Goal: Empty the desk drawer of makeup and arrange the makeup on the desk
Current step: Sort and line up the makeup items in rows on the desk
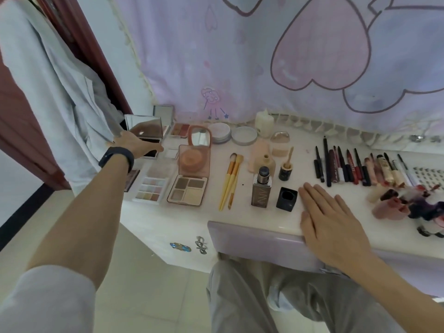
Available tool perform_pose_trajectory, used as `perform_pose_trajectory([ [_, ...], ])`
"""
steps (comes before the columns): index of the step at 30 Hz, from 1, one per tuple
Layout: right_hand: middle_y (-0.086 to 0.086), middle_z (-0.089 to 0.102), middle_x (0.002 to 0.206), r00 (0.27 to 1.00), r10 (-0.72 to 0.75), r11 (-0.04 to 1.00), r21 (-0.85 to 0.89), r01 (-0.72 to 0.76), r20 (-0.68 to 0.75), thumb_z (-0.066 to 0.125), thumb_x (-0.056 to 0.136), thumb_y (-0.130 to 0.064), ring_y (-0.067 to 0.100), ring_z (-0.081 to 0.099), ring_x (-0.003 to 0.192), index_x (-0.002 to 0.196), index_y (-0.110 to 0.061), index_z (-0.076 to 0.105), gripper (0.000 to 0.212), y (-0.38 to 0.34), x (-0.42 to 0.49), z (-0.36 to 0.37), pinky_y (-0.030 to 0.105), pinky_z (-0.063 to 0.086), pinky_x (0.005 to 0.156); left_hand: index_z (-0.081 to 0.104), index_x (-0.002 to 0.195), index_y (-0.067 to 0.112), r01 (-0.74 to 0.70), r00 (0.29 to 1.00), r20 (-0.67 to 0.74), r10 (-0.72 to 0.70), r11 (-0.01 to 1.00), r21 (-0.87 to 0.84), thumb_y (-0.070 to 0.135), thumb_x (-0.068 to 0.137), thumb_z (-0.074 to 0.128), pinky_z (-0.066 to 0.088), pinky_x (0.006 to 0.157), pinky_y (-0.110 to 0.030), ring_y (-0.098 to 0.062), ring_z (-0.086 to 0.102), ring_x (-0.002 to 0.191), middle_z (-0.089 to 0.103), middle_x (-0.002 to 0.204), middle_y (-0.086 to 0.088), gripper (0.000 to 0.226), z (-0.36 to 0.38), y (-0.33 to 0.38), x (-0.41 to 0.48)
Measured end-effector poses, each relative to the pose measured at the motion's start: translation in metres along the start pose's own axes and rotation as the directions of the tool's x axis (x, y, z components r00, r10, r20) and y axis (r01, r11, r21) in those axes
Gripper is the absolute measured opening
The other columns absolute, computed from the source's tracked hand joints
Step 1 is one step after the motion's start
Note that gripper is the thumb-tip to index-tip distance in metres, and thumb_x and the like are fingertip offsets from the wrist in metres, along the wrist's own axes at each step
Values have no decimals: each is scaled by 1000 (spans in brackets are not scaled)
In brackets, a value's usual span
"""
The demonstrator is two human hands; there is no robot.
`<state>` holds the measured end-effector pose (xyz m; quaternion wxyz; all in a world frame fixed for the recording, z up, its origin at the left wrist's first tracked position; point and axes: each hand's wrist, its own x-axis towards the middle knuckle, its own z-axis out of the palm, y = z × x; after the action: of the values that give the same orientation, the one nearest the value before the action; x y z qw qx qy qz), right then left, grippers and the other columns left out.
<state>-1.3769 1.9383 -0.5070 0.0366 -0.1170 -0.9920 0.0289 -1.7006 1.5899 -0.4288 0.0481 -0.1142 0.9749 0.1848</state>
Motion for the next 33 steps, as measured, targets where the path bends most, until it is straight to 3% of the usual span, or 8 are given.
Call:
perform_pose_trajectory([
  [4, -3, 22, 166, 1000, 4, 1000, 9, -4, -18, 8, 97, -42, 14, 19, 155, 159, -17, 28, 70, -2, 0, -1, 44, 17, 126, 30, 150, 4, 27, 999, 27, -28, 999, 19, 61, 67, 81, 30, 115, -51, -41, 33, 139, 36, 151, -25, 113, 7, -5, 7],
  [15, 0, 33, 163, 998, 3, 1000, 22, -2, -62, 17, 99, -40, 17, 30, 151, 156, -15, 38, 65, -3, -1, -1, 46, 25, 124, 54, 136, 13, -43, 995, 93, 45, 999, -21, 73, 58, 79, 34, 112, -51, -39, 49, 126, 56, 137, -18, 101, 11, -26, 24],
  [21, -2, 27, 165, 999, 9, 1000, 22, -8, -46, 12, 98, -42, 15, 24, 153, 158, -17, 33, 68, -3, -1, -2, 44, 19, 126, 48, 142, 21, -90, 988, 112, 104, 988, -124, 87, 53, 57, 36, 110, -53, -40, 49, 127, 55, 140, -15, 111, 10, -34, 20],
  [24, -3, 23, 166, 999, 9, 1000, 25, -8, -36, 8, 96, -44, 14, 20, 155, 159, -19, 29, 71, -1, -1, -1, 43, 15, 127, 37, 149, 15, -38, 999, -10, 37, 975, -219, 79, 63, 53, 37, 109, -55, -42, 41, 134, 45, 147, -20, 109, 7, -44, 11],
  [27, -5, 20, 167, 999, 14, 999, 39, -13, -35, 6, 96, -46, 12, 16, 155, 160, -21, 26, 72, 1, -1, 1, 40, 11, 127, 46, 137, 15, -41, 995, -103, 11, 957, -286, 65, 70, 58, 41, 104, -52, -41, 43, 130, 46, 141, -22, 85, 3, -61, -9],
  [29, -7, 18, 168, 999, 14, 999, 52, -12, -33, 6, 95, -47, 10, 14, 155, 161, -22, 25, 72, 2, -1, 2, 39, 9, 127, 51, 127, 16, -45, 993, -118, 11, 958, -284, 58, 74, 63, 43, 101, -51, -40, 44, 126, 48, 136, -21, 69, 3, -74, -23],
  [33, -8, 16, 168, 1000, 21, 997, 70, -19, -24, 12, 100, -42, 9, 11, 155, 161, -23, 23, 65, 3, 1, 4, 39, 8, 126, 53, 124, 18, -72, 995, -83, 51, 959, -275, 53, 76, 75, 43, 91, -42, -38, 46, 123, 49, 133, -18, 63, 9, -92, -45],
])
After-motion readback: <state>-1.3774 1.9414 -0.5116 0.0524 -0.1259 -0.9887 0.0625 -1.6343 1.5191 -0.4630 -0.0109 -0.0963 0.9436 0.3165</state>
